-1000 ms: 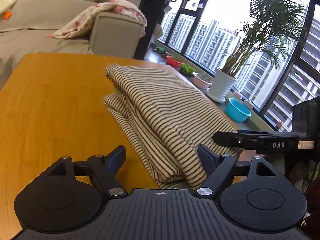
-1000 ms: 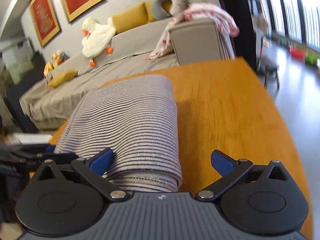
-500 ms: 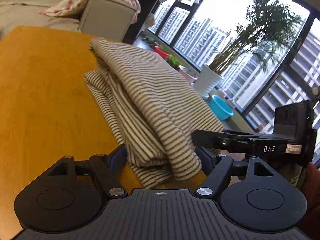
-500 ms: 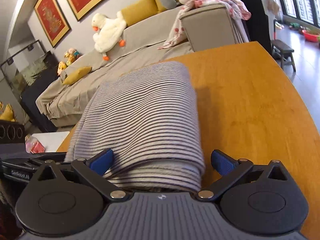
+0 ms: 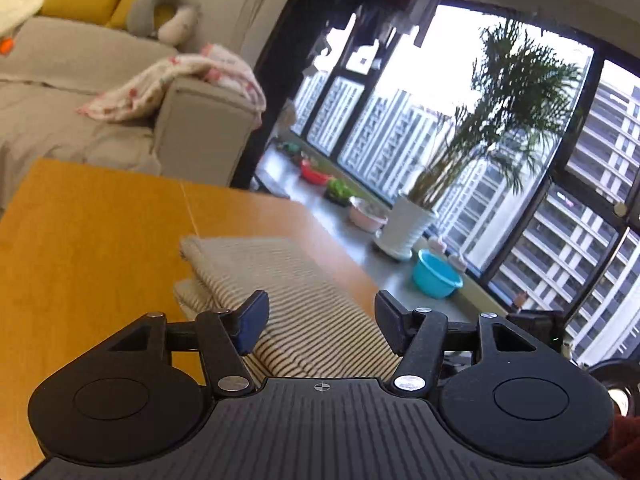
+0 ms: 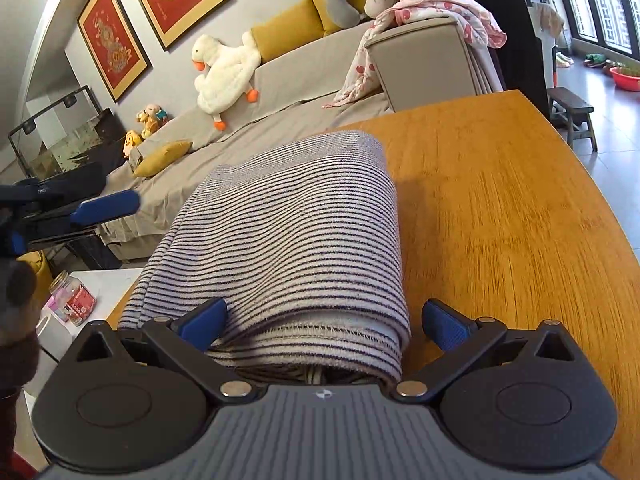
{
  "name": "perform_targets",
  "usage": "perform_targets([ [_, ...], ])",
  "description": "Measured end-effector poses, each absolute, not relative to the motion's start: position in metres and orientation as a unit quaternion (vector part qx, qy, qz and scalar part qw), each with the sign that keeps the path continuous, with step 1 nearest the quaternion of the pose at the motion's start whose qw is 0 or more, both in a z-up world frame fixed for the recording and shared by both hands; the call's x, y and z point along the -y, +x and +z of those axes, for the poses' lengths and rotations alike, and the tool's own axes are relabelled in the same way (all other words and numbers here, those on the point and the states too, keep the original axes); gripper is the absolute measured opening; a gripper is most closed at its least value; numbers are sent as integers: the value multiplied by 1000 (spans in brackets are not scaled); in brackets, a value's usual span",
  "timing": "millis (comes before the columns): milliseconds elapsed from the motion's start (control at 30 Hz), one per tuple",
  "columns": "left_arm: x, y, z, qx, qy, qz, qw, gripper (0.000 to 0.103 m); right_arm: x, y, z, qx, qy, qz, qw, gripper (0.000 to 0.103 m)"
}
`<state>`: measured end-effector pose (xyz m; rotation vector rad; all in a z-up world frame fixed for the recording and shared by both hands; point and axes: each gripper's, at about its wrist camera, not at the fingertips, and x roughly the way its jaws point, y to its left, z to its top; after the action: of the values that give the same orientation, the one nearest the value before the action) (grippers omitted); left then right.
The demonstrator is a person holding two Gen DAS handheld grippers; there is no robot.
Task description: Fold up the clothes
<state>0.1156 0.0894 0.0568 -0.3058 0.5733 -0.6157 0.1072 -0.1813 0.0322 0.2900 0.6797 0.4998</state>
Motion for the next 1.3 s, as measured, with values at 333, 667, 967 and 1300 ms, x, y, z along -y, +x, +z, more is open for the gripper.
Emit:
perform_targets([
  [333,-61,144,50,-275,-139,-272,912,56,188,107,28,-322,163,246,900,103],
  [667,-65,159,20,-316,-98,-220,918,67,191,108,27,-320,168,246,899,103],
  [967,-83,153,39,-296,-119,-242,916,74,192,110,29,-321,168,240,900,103],
  [1300,-88,196,11,-336,-149,-248,896,76,211,193,86,-296,141,269,906,95],
])
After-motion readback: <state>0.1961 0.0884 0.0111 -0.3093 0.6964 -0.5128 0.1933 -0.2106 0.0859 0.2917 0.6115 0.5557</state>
